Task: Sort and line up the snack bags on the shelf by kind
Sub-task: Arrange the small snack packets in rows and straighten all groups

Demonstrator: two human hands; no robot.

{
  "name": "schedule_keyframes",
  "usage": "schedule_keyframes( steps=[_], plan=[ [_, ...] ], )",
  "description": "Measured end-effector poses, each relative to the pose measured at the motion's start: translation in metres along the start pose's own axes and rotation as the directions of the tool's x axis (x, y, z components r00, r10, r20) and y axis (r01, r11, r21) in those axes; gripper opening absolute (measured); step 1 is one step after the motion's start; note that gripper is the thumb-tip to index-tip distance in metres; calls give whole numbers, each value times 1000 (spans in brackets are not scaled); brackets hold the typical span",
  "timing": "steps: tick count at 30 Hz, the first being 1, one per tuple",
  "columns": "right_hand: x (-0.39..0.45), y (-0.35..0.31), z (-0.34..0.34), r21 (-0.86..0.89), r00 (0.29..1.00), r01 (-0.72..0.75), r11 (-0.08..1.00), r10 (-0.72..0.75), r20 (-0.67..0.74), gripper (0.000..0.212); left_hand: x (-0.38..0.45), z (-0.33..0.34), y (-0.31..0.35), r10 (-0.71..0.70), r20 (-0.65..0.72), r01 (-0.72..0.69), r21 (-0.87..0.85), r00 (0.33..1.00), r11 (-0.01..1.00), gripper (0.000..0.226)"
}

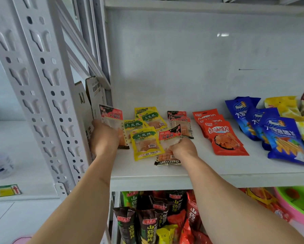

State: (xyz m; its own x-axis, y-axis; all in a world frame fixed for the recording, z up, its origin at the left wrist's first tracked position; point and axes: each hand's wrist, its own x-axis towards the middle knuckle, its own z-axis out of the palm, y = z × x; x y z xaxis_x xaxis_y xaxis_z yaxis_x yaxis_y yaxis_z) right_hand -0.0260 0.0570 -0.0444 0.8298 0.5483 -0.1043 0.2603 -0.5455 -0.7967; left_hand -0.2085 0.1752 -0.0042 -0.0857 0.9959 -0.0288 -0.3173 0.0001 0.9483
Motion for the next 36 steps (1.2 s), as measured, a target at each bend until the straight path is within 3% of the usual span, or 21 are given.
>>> schedule_keyframes(
  steps=[2, 4, 6, 9, 12, 13, 14, 15, 16, 17, 18, 20, 23, 29, 36],
  plan=[
    [-3, 0, 3, 3, 1000, -4, 1000, 4, -9, 17, -1, 0, 1, 31, 47, -32, 20, 998, 999, 31],
    [-7, -1, 5, 1, 999, -3, 1000, 3, -33, 16, -8, -3, 2, 92, 62, -101, 158, 994, 982, 31],
    [-9, -2, 4, -12, 998, 7, 1000, -8, -70, 29, -7, -4, 2, 159, 85, -176, 260, 984, 950, 30],
    [-11, -5, -2, -59, 988, 50, 997, -58, -142, 42, -1, 7, -4, 121, 45, -128, 217, 992, 968, 30],
    [-9, -4, -15, -68, 969, 69, 995, -83, -231, 29, -4, 14, -16, 6, 147, -34, 192, 989, 981, 26],
    [-8, -2, -20, -50, 965, 72, 996, -83, -251, 23, -12, 15, -21, 74, 197, -178, 590, 978, 787, 21],
    [-6, 2, -25, -21, 960, 82, 996, -85, -266, 19, -19, 21, -21, 165, 276, -321, 834, 947, 448, 18],
    [-2, 7, -30, 13, 955, 104, 995, -96, -280, 17, -23, 27, -18, 198, 331, -380, 872, 922, 310, 17],
    [1, 12, -35, 42, 951, 129, 991, -111, -288, 17, -27, 32, -25, 155, 284, -324, 826, 946, 462, 18],
    [5, 17, -40, 59, 948, 147, 987, -123, -292, 17, -26, 38, -30, 3, 186, -116, 599, 983, 793, 19],
    [9, 21, -43, 71, 950, 151, 986, -125, -285, 17, -23, 44, -31, -124, 193, 63, 297, 973, 953, 22],
    [19, 29, -44, 122, 961, 132, 984, -97, -258, 21, -28, 54, -41, -145, 217, 84, 268, 965, 960, 24],
    [38, 38, -41, 189, 971, 115, 975, -70, -229, 29, -32, 69, -60, -130, 259, 12, 412, 957, 911, 20],
    [79, 43, -32, 158, 962, 194, 968, -156, -225, 41, -35, 88, -72, -102, 300, -71, 517, 949, 853, 28],
    [120, 46, -25, -5, 954, 198, 980, -194, -227, 24, -26, 111, -83, -30, 282, -141, 566, 959, 812, 32]
  ],
)
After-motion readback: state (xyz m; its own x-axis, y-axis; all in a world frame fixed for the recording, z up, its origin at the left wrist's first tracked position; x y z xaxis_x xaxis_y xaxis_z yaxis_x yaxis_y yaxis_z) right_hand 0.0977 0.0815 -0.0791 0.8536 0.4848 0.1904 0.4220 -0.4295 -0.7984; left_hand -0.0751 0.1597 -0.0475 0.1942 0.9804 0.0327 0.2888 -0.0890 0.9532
